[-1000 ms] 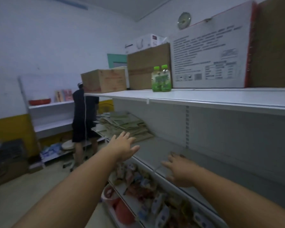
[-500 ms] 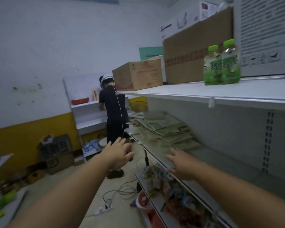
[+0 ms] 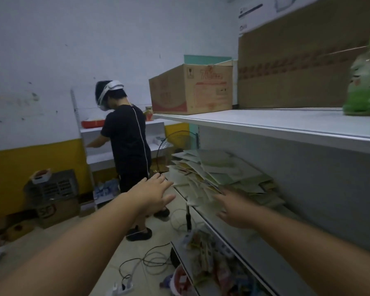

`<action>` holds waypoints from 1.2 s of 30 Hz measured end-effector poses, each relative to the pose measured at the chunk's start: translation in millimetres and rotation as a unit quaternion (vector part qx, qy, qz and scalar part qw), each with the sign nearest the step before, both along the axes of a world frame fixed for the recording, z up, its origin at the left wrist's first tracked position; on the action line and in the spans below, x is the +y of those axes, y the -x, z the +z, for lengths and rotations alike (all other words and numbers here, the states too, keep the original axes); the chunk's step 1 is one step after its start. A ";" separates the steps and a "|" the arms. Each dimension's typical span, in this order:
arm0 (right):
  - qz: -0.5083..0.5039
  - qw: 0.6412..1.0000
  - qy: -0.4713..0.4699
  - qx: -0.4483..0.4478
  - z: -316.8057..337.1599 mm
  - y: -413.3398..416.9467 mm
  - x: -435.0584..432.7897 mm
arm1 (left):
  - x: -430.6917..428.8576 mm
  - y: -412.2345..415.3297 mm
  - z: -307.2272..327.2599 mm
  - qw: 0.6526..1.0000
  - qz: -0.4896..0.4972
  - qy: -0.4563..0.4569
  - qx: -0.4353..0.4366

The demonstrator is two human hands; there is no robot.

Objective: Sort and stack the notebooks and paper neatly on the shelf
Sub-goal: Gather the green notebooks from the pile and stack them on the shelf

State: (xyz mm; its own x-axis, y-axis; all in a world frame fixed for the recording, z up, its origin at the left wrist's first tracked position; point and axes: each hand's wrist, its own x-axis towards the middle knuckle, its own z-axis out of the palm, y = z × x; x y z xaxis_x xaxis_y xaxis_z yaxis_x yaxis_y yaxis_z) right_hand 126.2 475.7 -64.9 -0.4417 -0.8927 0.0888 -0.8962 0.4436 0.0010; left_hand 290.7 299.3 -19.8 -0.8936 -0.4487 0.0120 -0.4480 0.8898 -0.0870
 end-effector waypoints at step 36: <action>-0.251 0.961 0.111 -0.011 38.4 134.0 -185.0 | -231.9 235.8 10.5 0.694 -0.122 -0.699 0.123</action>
State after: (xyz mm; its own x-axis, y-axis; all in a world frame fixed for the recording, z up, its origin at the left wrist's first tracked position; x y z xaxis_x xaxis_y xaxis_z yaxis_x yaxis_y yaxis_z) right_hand -7.8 290.7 -26.5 -0.8162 -0.5263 0.2387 -0.5676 0.8075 -0.1606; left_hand 54.8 67.4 -9.2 -0.9929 -0.0115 -0.1183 -0.1188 0.0806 0.9896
